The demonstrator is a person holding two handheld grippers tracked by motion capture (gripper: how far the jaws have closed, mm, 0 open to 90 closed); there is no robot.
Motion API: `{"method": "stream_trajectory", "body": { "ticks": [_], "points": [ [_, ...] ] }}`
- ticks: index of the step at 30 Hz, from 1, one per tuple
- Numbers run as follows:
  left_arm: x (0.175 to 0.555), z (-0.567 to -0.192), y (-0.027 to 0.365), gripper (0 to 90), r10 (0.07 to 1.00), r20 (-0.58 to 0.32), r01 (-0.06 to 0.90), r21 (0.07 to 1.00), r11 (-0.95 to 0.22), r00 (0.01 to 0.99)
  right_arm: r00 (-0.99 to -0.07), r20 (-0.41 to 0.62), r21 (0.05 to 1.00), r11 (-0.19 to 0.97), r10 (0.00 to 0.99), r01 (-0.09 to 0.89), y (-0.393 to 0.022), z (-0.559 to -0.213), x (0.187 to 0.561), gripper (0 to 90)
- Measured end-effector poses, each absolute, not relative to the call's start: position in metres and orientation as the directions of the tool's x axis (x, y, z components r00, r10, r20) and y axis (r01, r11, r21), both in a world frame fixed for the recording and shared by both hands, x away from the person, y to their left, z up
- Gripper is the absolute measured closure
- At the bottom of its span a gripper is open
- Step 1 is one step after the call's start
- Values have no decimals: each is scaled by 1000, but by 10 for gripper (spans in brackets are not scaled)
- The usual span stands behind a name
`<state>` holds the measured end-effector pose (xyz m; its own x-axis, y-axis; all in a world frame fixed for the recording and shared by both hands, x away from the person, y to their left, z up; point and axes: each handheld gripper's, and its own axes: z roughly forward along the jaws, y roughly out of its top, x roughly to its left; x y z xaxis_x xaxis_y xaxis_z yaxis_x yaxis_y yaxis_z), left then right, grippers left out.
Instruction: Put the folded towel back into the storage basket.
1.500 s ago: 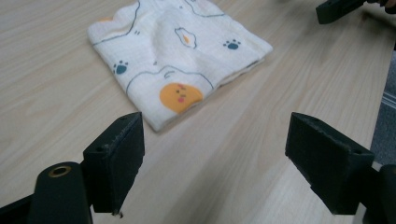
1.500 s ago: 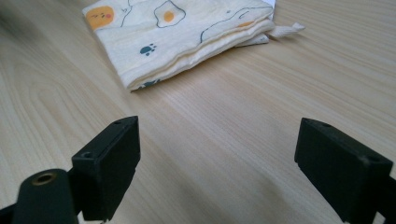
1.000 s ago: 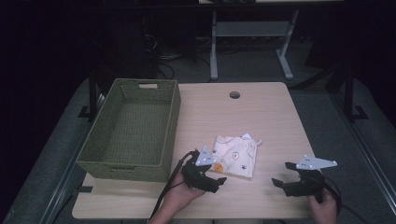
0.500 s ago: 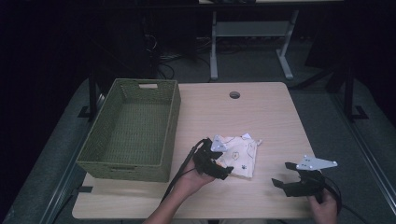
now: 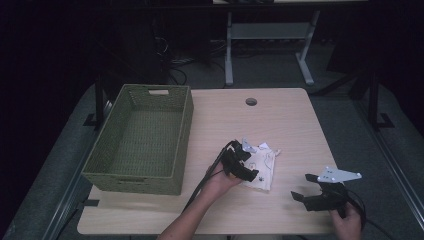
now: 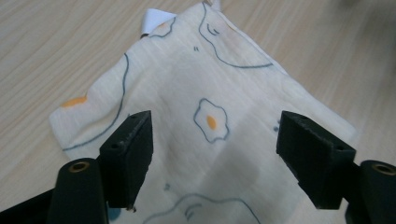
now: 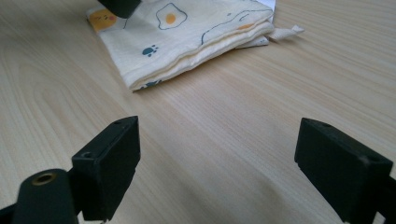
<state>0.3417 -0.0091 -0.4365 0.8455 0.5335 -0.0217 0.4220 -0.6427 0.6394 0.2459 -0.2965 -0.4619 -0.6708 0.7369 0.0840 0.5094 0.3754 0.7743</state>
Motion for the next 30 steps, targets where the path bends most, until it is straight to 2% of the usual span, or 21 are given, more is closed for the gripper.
{"method": "stream_trajectory", "body": {
  "ticks": [10,13,15,20,27,30],
  "points": [
    [358,-455,-19,398,581,-12,476,587,-654,814,-682,78,783,379,727,494,-295,-461,244,137],
    [358,-456,-19,399,590,-11,482,590,-648,807,-687,75,782,384,723,490,-294,-461,244,137],
    [354,-457,-23,407,591,28,465,587,-663,806,-691,70,785,388,720,484,-293,-460,244,138],
    [354,-458,-21,451,603,20,475,597,-647,797,-692,70,786,388,718,482,-291,-460,242,137],
    [353,-459,-16,613,615,21,473,620,-627,788,-688,70,790,382,722,480,-291,-459,241,137],
    [355,-458,-14,716,619,36,470,618,-631,785,-693,64,788,389,719,477,-291,-460,242,138]
  ]
}}
